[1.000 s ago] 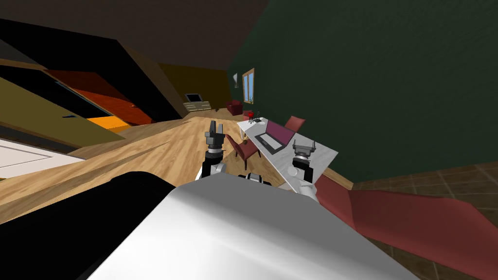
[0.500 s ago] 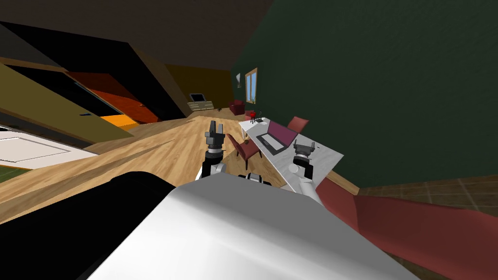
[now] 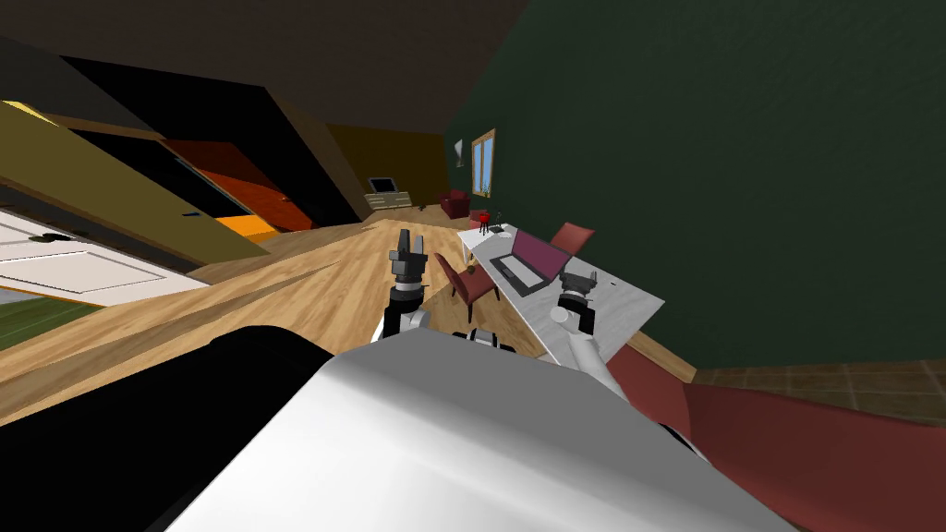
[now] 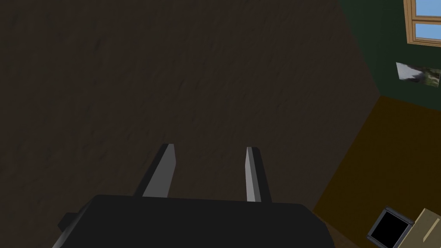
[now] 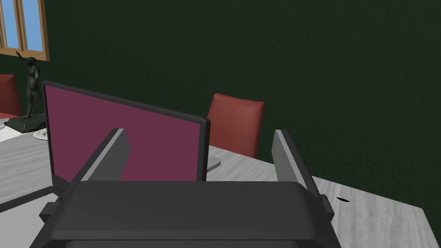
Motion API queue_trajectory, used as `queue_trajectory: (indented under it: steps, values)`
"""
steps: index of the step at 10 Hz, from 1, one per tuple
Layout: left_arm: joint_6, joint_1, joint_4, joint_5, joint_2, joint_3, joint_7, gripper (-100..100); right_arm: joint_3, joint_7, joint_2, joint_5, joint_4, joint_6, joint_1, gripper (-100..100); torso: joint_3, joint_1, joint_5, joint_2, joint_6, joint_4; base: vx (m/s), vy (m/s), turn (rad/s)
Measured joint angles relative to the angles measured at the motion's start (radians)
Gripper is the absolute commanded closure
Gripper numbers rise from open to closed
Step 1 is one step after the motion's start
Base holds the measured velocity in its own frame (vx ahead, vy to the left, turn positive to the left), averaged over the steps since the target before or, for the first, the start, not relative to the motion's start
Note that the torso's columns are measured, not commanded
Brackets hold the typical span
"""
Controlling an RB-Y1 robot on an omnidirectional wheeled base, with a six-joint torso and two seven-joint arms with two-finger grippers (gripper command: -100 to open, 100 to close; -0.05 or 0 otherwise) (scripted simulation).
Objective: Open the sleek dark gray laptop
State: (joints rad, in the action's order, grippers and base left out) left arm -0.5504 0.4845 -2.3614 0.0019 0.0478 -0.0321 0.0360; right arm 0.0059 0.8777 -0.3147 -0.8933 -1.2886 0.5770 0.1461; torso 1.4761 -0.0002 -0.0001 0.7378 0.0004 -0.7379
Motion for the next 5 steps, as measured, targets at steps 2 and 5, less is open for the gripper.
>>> queue_trajectory:
  steps: [2,5]
  values:
    - [0.0,0.0,0.0,0.0,0.0,0.0,0.0,0,-0.009,0.044,-0.007,-0.048,0.045,-0.013,0.032,-100,0.0,0.0,0.0,0.0,0.0,0.0,0.005,-0.011,0.091]
    - [0.0,0.0,0.0,0.0,0.0,0.0,0.0,0,-0.013,0.112,-0.026,-0.099,0.116,-0.016,0.078,-100,0.0,0.0,0.0,0.0,0.0,0.0,0.003,-0.007,0.059]
